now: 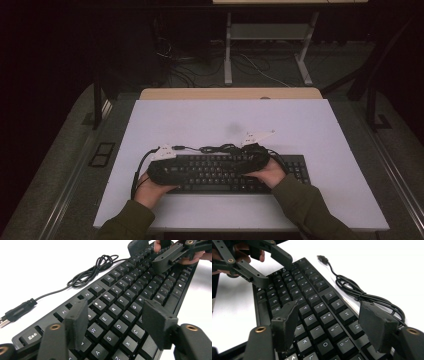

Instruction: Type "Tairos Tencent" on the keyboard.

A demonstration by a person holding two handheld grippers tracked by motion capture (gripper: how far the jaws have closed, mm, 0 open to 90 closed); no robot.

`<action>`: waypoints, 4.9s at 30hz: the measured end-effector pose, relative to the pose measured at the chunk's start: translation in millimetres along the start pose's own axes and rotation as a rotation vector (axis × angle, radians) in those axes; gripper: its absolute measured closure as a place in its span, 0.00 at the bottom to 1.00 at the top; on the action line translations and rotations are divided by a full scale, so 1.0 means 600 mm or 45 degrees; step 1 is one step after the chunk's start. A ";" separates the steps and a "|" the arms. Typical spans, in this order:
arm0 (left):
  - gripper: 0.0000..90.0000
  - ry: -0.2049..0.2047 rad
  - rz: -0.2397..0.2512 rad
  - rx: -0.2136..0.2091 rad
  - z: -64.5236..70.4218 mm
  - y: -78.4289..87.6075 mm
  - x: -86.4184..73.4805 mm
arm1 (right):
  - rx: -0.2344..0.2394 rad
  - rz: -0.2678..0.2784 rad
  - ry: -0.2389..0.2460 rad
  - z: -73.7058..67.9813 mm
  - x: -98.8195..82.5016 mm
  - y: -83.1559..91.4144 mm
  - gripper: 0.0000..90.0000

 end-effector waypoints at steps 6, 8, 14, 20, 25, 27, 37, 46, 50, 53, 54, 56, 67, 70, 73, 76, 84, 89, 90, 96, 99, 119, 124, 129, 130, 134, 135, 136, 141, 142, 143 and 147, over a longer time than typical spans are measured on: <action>0.57 -0.012 -0.010 -0.001 0.000 -0.002 0.010 | -0.008 0.017 -0.002 0.003 0.002 0.003 0.32; 0.62 -0.016 -0.019 -0.001 0.000 -0.005 0.013 | -0.011 0.021 -0.002 0.004 0.002 0.004 0.32; 0.75 -0.030 -0.047 -0.015 0.004 -0.021 0.021 | -0.014 0.026 -0.005 0.005 0.004 0.006 0.32; 0.88 -0.063 -0.079 -0.026 0.010 -0.037 0.030 | -0.016 0.031 -0.005 0.007 0.005 0.008 0.32; 0.98 -0.076 -0.083 -0.015 0.013 -0.045 0.031 | -0.018 0.031 -0.002 0.006 0.005 0.008 0.32; 0.98 -0.078 -0.081 -0.016 0.014 -0.046 0.030 | -0.019 0.030 0.002 0.006 0.005 0.007 0.32; 0.99 -0.047 -0.107 -0.020 0.010 -0.052 0.021 | -0.018 0.019 0.002 0.003 0.003 0.005 0.32; 0.99 -0.052 -0.136 -0.027 0.007 -0.059 0.016 | -0.023 0.019 0.003 0.003 0.002 0.006 0.32; 0.99 -0.055 -0.143 -0.027 0.007 -0.061 0.015 | -0.025 0.017 0.004 0.003 0.001 0.007 0.32; 0.99 -0.055 -0.144 -0.030 0.007 -0.061 0.014 | -0.024 0.020 0.002 0.003 0.001 0.007 0.32; 0.99 -0.054 -0.144 -0.030 0.007 -0.061 0.014 | -0.024 0.020 0.002 0.003 0.001 0.007 0.32; 0.99 -0.055 -0.143 -0.030 0.007 -0.061 0.014 | -0.025 0.020 0.001 0.003 0.001 0.008 0.32; 0.99 -0.044 -0.145 -0.032 0.008 -0.065 0.011 | -0.027 0.026 0.006 0.003 0.002 0.007 0.32; 0.99 -0.050 -0.147 -0.031 0.008 -0.065 0.011 | -0.027 0.027 0.007 0.003 0.002 0.008 0.32; 0.99 -0.049 -0.147 -0.032 0.008 -0.065 0.011 | -0.026 0.027 0.006 0.003 0.002 0.008 0.32; 0.99 -0.049 -0.146 -0.032 0.008 -0.065 0.011 | -0.027 0.029 0.009 0.004 0.002 0.008 0.32; 0.99 -0.055 -0.142 -0.037 0.009 -0.062 0.014 | -0.028 0.035 0.004 0.004 0.003 0.009 0.32; 0.99 -0.053 -0.143 -0.033 0.009 -0.061 0.014 | -0.028 0.037 0.004 0.004 0.004 0.010 0.32; 0.99 -0.053 -0.142 -0.034 0.010 -0.061 0.015 | -0.028 0.036 0.004 0.004 0.003 0.010 0.32; 0.99 -0.053 -0.111 -0.039 0.011 -0.055 0.020 | -0.029 0.042 -0.002 0.005 0.004 0.012 0.34; 0.96 -0.048 -0.099 -0.044 0.013 -0.052 0.021 | -0.024 0.044 -0.003 0.005 0.004 0.014 0.36; 0.63 -0.040 -0.077 -0.029 0.015 -0.033 0.013 | 0.013 -0.006 -0.021 0.006 -0.001 0.026 0.62; 0.52 -0.022 -0.062 -0.031 0.014 -0.032 0.011 | 0.001 -0.047 0.002 0.004 -0.006 0.024 0.75; 0.44 -0.029 -0.058 -0.034 0.015 -0.031 0.009 | 0.000 -0.092 0.020 0.001 -0.010 0.021 0.86; 0.43 -0.030 -0.056 -0.032 0.015 -0.031 0.009 | 0.002 -0.096 0.024 0.000 -0.011 0.020 0.87; 0.38 -0.033 -0.052 -0.031 0.016 -0.031 0.009 | 0.005 -0.114 0.038 -0.001 -0.013 0.019 0.92; 0.37 -0.029 -0.051 -0.031 0.016 -0.031 0.009 | 0.005 -0.113 0.038 -0.002 -0.013 0.018 0.94; 0.36 -0.029 -0.050 -0.029 0.015 -0.031 0.009 | 0.008 -0.118 0.040 -0.002 -0.014 0.018 0.95; 0.30 -0.024 -0.048 -0.024 0.014 -0.031 0.008 | 0.015 -0.132 0.049 -0.004 -0.016 0.016 0.99; 0.29 -0.020 -0.045 -0.025 0.014 -0.031 0.008 | 0.015 -0.136 0.052 -0.004 -0.016 0.016 0.99; 0.28 -0.016 -0.044 -0.024 0.013 -0.030 0.008 | 0.013 -0.138 0.050 -0.004 -0.017 0.016 0.99; 0.25 -0.010 -0.040 -0.022 0.011 -0.029 0.007 | 0.013 -0.147 0.053 -0.003 -0.019 0.014 0.99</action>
Point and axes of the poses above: each handheld gripper's, and its own axes: y roughly backward along the jaws, x roughly out of its top, z roughly to its right, the point moved 4 cm from there along -y, roughly forward along the jaws, and after that the axes turned 5 degrees about -y, right-handed, at the moved point
